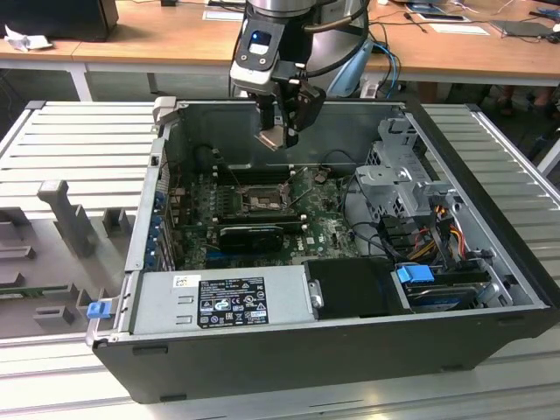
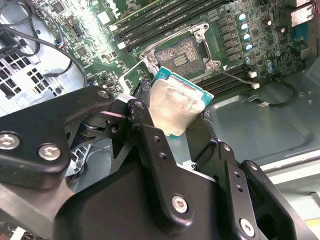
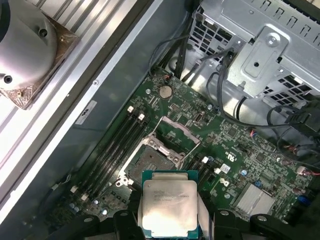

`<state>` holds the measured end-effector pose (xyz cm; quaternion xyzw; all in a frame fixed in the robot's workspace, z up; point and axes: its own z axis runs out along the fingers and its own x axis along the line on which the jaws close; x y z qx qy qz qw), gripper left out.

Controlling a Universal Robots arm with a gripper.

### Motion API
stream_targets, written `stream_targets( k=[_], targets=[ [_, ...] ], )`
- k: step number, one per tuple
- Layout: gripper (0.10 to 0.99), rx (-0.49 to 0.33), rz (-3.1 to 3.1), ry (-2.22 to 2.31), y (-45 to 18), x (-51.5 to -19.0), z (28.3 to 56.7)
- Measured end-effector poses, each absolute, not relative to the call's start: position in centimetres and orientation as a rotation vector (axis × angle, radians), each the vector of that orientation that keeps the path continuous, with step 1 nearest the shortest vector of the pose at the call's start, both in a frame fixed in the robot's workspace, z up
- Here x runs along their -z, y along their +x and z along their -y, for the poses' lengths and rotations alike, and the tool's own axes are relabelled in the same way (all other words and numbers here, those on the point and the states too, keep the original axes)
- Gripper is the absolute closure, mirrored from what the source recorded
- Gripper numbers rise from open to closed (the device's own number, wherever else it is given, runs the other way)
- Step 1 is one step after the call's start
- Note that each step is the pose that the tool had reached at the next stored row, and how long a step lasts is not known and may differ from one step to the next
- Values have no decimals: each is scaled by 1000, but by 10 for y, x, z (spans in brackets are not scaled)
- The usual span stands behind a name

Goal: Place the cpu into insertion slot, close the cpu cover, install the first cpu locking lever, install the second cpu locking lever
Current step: 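Place the cpu into insertion slot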

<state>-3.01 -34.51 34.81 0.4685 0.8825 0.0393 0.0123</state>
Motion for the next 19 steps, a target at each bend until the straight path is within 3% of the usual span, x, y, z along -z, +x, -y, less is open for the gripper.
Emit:
stream_targets(
  k=[19],
  targets=[
    [557, -119, -2636, 1648, -30, -348, 345]
  ],
)
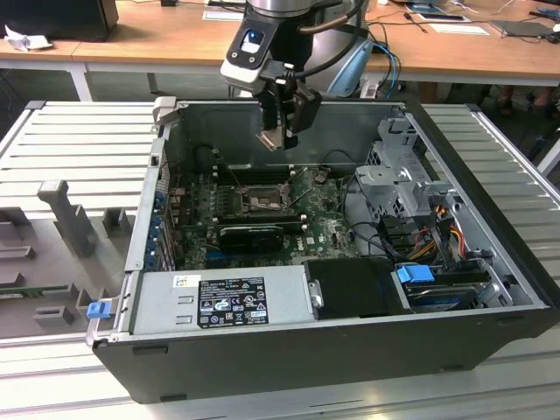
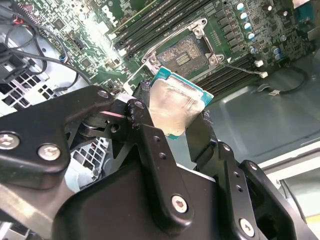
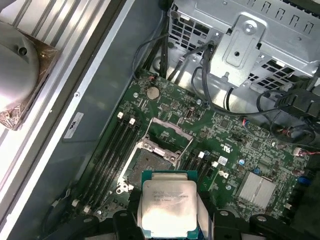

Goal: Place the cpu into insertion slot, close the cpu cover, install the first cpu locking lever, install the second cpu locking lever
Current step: 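Place the cpu into insertion slot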

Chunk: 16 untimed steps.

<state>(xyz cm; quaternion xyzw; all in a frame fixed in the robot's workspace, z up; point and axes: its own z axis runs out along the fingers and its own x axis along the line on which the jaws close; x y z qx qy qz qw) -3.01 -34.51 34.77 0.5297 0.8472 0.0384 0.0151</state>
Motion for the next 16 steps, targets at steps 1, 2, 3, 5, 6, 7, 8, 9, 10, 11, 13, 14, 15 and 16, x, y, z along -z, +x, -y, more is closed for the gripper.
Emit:
stream_targets(
  k=[1, 2, 3, 5, 6, 7, 8, 9, 10, 11, 13, 14, 15, 16],
  targets=[
    [557, -119, -2630, 1658, -30, -348, 345],
    [557, -119, -2619, 1675, -30, -348, 345],
    [557, -119, -2605, 1695, -30, -348, 345],
    [557, -118, -2590, 1716, -30, -348, 345],
    [557, -118, -2580, 1731, -30, -348, 345],
    [557, -118, -2573, 1740, -30, -347, 345],
    [557, -117, -2564, 1753, -30, -347, 345],
    [557, -117, -2557, 1763, -30, -347, 345],
    [557, -117, -2550, 1773, -30, -347, 345],
    [557, -117, -2544, 1781, -30, -347, 345],
    [557, -116, -2526, 1806, -30, -347, 345],
    [557, -116, -2514, 1821, -30, -347, 345],
    [557, -116, -2508, 1829, -30, -347, 345],
    [557, -115, -2501, 1837, -30, -347, 345]
  ],
)
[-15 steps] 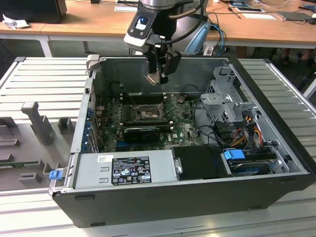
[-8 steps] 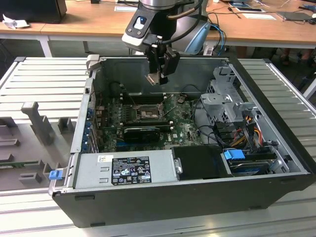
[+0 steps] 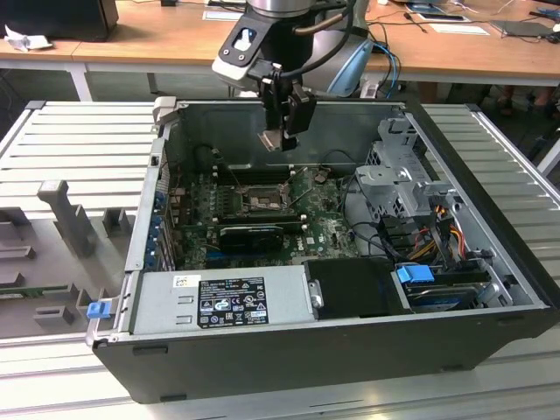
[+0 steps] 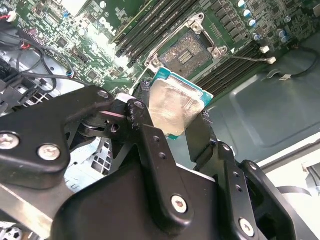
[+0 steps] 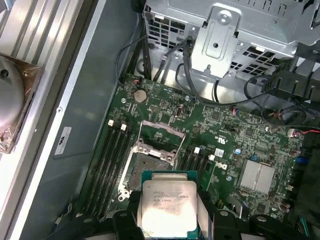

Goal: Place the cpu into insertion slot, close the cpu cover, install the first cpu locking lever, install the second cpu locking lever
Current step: 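Place the cpu into insertion slot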

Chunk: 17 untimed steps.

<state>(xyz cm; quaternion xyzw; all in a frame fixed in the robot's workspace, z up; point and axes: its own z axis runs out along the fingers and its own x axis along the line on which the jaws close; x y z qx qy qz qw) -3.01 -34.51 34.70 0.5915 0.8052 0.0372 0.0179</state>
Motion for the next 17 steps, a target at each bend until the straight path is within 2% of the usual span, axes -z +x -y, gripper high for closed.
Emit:
stream_targets(
  k=[17],
  targets=[
    [557, -108, -2268, 2107, -30, -343, 345]
  ],
)
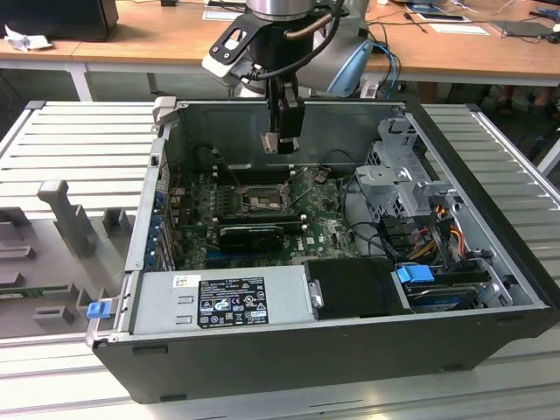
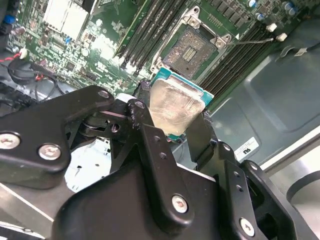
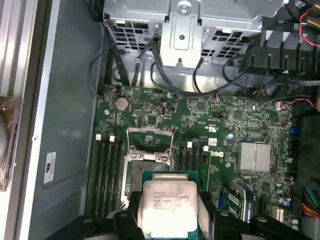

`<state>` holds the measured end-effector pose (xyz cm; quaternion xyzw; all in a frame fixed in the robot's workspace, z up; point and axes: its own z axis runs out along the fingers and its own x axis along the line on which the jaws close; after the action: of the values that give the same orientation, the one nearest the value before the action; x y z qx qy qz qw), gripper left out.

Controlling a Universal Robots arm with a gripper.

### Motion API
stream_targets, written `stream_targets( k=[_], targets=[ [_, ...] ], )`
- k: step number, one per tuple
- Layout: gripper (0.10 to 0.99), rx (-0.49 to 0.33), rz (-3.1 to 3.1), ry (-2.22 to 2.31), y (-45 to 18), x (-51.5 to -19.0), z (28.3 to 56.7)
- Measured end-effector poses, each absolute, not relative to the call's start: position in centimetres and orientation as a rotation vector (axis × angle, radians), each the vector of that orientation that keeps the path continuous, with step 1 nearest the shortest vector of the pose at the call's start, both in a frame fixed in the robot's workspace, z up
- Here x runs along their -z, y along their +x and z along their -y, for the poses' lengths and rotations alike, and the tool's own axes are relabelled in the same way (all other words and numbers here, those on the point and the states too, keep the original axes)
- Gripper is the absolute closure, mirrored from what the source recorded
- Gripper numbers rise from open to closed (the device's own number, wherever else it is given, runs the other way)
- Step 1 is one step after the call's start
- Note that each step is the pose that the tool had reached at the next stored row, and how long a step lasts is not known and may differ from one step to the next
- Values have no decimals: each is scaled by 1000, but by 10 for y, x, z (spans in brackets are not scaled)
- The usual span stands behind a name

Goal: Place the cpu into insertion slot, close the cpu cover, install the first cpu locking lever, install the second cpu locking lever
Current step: 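Place the cpu into insertion slot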

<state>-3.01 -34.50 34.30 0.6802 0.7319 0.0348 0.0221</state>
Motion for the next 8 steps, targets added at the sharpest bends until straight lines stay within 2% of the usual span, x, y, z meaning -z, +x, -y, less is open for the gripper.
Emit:
stream_targets(
  k=[8],
  targets=[
    [557, -107, -2236, 2140, -30, -337, 345]
  ],
)
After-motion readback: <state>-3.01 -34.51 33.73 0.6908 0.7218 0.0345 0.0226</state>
